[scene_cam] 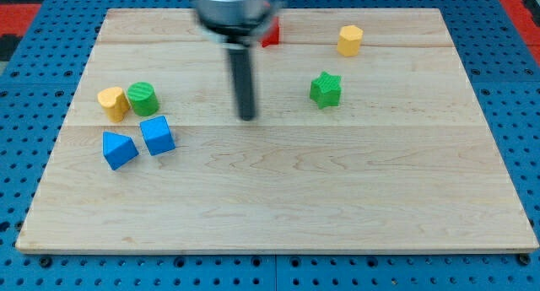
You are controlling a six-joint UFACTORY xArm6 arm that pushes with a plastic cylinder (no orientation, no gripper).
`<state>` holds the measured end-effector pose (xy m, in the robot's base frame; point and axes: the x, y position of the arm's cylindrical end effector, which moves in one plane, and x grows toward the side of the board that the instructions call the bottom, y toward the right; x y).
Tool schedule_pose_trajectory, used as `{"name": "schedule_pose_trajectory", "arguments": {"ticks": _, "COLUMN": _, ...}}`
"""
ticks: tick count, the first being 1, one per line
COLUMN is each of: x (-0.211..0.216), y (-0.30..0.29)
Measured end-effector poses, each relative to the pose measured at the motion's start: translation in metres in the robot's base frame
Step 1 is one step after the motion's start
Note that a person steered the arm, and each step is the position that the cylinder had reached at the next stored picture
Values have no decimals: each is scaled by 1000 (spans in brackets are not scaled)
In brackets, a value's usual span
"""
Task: Move the green blocks towards the yellow heart
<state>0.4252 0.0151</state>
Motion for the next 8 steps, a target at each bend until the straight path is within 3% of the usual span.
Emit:
{"name": "schedule_pose_trajectory", "arguments": {"ticks": 1, "x": -24, "y": 95}}
{"name": "schedule_pose_trajectory", "arguments": {"ticks": 2, "x": -49, "y": 118}}
{"name": "schedule_pose_trajectory", "arguments": {"ticks": 3, "x": -69, "y": 93}}
{"name": "schedule_pose_trajectory", "arguments": {"ticks": 4, "x": -69, "y": -37}}
{"name": "schedule_pose_trajectory", "arguments": {"ticks": 7, "x": -78, "y": -183}}
{"name": "schedule_pose_trajectory", "arguments": {"ticks": 8, "x": -67, "y": -186}}
